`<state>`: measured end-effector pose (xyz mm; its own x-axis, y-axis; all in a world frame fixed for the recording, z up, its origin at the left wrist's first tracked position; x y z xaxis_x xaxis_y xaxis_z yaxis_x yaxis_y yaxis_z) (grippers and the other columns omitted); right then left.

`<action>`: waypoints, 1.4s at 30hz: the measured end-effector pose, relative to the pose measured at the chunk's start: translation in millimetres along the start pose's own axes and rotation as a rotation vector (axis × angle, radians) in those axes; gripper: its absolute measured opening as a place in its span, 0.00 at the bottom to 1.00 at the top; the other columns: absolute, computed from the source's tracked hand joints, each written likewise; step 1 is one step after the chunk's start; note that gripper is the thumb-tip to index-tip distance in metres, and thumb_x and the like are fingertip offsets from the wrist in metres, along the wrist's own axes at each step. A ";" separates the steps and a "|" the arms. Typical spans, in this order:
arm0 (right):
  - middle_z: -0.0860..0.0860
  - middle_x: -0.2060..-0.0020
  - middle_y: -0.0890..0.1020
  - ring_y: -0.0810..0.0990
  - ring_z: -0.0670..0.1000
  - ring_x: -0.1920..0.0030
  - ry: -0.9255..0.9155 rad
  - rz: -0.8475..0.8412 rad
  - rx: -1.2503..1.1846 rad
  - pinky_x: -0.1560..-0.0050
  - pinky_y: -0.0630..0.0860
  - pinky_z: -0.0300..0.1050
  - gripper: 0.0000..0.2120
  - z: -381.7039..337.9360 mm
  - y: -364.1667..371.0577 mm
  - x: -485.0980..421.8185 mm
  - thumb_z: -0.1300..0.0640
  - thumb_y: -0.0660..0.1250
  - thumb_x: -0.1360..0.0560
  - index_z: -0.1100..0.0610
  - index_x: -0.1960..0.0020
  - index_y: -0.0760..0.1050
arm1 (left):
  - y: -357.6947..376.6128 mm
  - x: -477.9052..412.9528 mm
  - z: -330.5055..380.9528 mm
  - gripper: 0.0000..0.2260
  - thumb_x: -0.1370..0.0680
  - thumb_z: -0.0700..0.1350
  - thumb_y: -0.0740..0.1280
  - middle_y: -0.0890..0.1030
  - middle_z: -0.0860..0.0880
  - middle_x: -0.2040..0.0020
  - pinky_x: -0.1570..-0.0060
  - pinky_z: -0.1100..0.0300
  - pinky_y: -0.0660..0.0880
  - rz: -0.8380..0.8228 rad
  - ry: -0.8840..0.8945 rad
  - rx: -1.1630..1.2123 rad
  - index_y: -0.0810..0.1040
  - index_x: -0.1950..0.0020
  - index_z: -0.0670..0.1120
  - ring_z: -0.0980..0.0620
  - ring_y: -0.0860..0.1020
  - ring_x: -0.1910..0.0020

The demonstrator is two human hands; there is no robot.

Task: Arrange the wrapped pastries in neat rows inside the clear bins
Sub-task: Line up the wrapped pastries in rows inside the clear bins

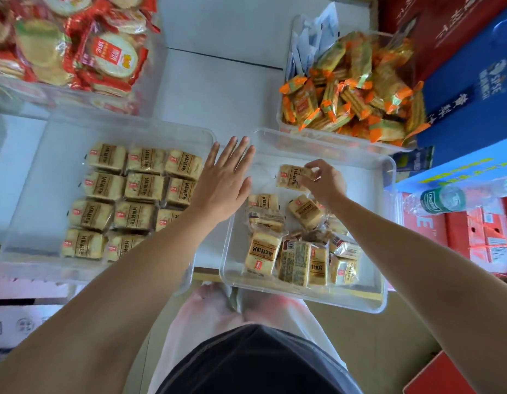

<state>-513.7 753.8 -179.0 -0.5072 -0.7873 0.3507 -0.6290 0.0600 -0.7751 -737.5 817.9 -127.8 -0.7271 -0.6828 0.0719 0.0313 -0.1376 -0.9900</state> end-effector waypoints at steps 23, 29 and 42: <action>0.48 0.52 0.78 0.77 0.46 0.55 -0.087 -0.102 0.026 0.51 0.78 0.43 0.12 -14.6 27.2 16.1 0.57 0.69 0.26 0.52 0.43 0.76 | -0.8 1.1 -2.3 0.27 0.19 0.53 0.39 0.47 0.45 0.20 0.24 0.44 0.47 -0.004 0.037 -0.024 0.47 0.21 0.45 0.46 0.46 0.21; 0.49 0.47 0.73 0.71 0.50 0.48 0.017 -0.323 0.385 0.46 0.72 0.47 0.33 24.4 38.0 36.5 0.48 0.78 0.38 0.51 0.38 0.67 | -3.4 1.0 4.2 0.28 0.19 0.53 0.40 0.45 0.46 0.20 0.24 0.44 0.46 -0.023 0.067 -0.029 0.46 0.21 0.43 0.46 0.45 0.21; 0.48 0.41 0.76 0.70 0.48 0.41 -0.226 0.008 0.067 0.45 0.67 0.42 0.27 -30.3 3.2 30.1 0.61 0.72 0.32 0.54 0.35 0.68 | -3.7 -1.9 -1.3 0.29 0.19 0.53 0.40 0.50 0.46 0.20 0.24 0.44 0.49 -0.020 0.084 -0.015 0.51 0.21 0.43 0.45 0.50 0.21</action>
<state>-548.8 748.9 -155.0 -0.3627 -0.9046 0.2240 -0.5814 0.0318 -0.8130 -737.1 820.6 -124.4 -0.7822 -0.6176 0.0819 0.0064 -0.1395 -0.9902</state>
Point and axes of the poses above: each hand's wrist, its own x-axis away from the middle knuckle, its own y-axis out of the palm, z = x × y, the point moved 8 cm from there along -x, towards the middle knuckle
